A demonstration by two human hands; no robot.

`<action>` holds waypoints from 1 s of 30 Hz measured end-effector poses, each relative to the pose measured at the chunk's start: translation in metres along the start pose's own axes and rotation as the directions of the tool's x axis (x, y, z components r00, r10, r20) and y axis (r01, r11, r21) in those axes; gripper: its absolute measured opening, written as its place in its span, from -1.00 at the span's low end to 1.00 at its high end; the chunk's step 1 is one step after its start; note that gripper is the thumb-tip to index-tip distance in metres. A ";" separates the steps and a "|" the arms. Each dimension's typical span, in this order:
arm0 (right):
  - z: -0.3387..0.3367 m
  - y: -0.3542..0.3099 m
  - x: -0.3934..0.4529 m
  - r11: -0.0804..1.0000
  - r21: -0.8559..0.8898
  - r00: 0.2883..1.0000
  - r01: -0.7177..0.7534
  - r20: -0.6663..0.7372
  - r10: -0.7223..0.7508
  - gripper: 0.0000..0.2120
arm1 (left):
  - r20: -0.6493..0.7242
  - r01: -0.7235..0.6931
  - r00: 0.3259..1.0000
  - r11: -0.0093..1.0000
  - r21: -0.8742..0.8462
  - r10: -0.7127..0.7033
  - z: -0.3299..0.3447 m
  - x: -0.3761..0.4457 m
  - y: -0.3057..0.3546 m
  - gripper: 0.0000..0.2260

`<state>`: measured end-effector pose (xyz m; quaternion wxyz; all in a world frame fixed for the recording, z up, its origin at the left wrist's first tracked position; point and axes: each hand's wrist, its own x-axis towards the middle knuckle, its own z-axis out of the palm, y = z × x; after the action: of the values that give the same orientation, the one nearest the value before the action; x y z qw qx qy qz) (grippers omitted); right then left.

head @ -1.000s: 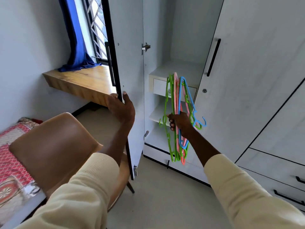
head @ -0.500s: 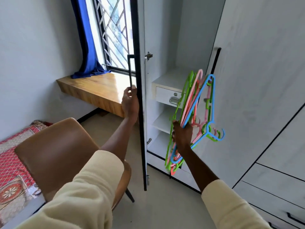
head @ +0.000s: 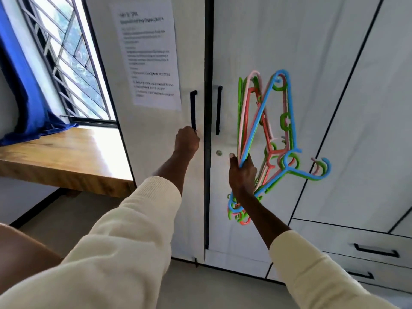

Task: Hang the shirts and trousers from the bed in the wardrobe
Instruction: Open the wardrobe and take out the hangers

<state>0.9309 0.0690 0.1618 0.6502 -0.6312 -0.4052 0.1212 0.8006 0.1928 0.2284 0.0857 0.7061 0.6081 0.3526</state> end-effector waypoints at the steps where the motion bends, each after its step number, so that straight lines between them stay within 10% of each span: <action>1: 0.001 0.000 0.001 1.000 -0.006 1.000 0.023 0.009 -0.023 -0.71 | 0.006 0.012 1.000 1.000 -0.019 -0.012 0.004 0.006 0.006 -0.74; 11: 0.007 0.005 0.012 0.998 -0.002 0.996 0.055 0.076 -0.055 -0.74 | 0.055 0.097 0.994 0.994 -0.042 -0.095 0.030 0.047 0.030 -0.76; 16: -0.004 -0.003 0.015 1.000 0.012 0.991 0.004 0.136 -0.006 -0.74 | 0.289 0.064 0.955 0.997 0.033 -0.071 0.026 0.044 0.006 -0.61; 30: 0.029 -0.008 -0.146 0.962 -0.269 0.915 -0.036 0.378 0.140 -0.67 | 0.329 0.109 0.921 0.949 0.297 -0.209 -0.032 -0.201 -0.120 -0.75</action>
<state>0.8147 -0.0093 0.1105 0.4622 -0.6904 -0.5105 0.2215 0.6826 0.0273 0.1070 0.1251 0.7111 0.6808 0.1236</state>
